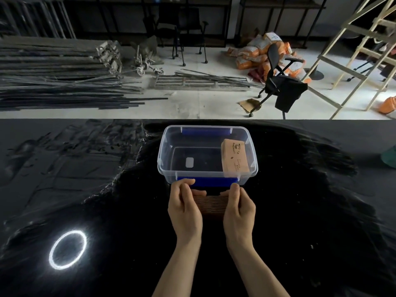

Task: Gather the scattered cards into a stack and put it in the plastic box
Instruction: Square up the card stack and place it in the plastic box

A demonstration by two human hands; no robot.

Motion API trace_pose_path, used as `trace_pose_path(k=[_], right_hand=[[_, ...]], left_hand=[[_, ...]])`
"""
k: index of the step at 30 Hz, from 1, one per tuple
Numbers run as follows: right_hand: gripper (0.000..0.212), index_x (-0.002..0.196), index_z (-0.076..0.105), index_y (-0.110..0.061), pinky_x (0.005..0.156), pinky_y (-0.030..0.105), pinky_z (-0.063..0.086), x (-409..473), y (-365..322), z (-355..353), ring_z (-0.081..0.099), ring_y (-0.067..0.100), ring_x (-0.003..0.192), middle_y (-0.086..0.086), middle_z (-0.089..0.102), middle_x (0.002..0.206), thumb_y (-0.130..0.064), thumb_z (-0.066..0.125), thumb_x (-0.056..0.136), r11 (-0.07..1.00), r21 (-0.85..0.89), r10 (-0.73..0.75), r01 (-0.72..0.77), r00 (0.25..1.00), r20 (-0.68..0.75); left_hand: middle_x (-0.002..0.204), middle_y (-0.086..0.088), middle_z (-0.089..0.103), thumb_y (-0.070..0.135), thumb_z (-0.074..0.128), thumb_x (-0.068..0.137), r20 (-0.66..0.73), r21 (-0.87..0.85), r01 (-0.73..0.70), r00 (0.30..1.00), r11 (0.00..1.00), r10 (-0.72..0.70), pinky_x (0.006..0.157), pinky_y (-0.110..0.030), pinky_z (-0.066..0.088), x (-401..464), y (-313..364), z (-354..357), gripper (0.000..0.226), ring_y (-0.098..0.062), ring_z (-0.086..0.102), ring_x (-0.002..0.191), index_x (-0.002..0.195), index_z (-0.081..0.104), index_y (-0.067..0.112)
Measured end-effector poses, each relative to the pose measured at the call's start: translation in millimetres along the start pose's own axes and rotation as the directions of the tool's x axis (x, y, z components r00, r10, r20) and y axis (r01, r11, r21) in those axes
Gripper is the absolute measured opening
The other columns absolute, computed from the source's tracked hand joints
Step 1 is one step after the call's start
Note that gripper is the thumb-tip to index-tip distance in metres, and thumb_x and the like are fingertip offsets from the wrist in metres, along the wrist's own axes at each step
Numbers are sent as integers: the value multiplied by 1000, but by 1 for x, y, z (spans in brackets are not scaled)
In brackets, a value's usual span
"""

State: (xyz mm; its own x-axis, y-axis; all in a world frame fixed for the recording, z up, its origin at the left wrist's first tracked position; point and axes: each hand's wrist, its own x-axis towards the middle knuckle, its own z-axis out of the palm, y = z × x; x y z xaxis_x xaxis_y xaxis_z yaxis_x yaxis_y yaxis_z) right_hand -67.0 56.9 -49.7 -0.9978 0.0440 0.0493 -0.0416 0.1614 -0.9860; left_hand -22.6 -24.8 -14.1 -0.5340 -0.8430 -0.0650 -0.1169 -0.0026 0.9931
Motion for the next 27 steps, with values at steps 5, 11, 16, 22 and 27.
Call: trace_pose_path(k=[5, 11, 16, 22, 27], right_hand=[[45, 74, 64, -27, 53, 20, 51, -3, 3, 4, 67, 9, 65, -11, 72, 78, -56, 39, 98, 999, -27, 16, -17, 999, -31], [47, 70, 62, -26, 51, 23, 55, 3, 4, 5, 67, 16, 61, -2, 72, 71, -50, 39, 104, 999, 39, 12, -10, 999, -44], [49, 68, 63, -25, 53, 28, 57, 5, 4, 8, 68, 16, 61, -3, 73, 70, -48, 39, 105, 999, 19, 48, -47, 996, -70], [58, 62, 61, -21, 49, 20, 52, 10, -19, 6, 67, 10, 54, -8, 72, 66, -56, 37, 101, 999, -1, 33, -33, 986, -163], [58, 59, 61, -15, 44, 24, 48, 35, -63, -12, 59, 9, 41, -6, 61, 49, -38, 38, 108, 879, -285, -416, 382, 907, -65]], left_hand=[[78, -7, 74, 15, 40, 107, -80, 13, 64, 995, 998, -62, 70, -28, 51, 2, -8, 2, 26, -7, 70, 70, 104, 65, 19], [71, -9, 71, 12, 40, 105, -111, -15, 48, 993, 999, -50, 68, -30, 52, 5, -17, 7, 25, -17, 70, 68, 95, 62, 18], [73, -17, 71, 11, 39, 105, -127, -10, 96, 987, 995, -97, 65, -29, 50, 8, -13, 11, 24, -13, 66, 60, 93, 60, 15], [97, 0, 74, 27, 43, 107, 158, 46, 51, 986, 998, -58, 79, -33, 59, 0, 6, -7, 18, -12, 71, 88, 115, 59, 27], [108, 19, 70, 57, 70, 82, 683, 142, -411, 699, 901, 211, 84, -19, 58, 17, 31, -38, 55, -3, 70, 101, 131, 50, 42]])
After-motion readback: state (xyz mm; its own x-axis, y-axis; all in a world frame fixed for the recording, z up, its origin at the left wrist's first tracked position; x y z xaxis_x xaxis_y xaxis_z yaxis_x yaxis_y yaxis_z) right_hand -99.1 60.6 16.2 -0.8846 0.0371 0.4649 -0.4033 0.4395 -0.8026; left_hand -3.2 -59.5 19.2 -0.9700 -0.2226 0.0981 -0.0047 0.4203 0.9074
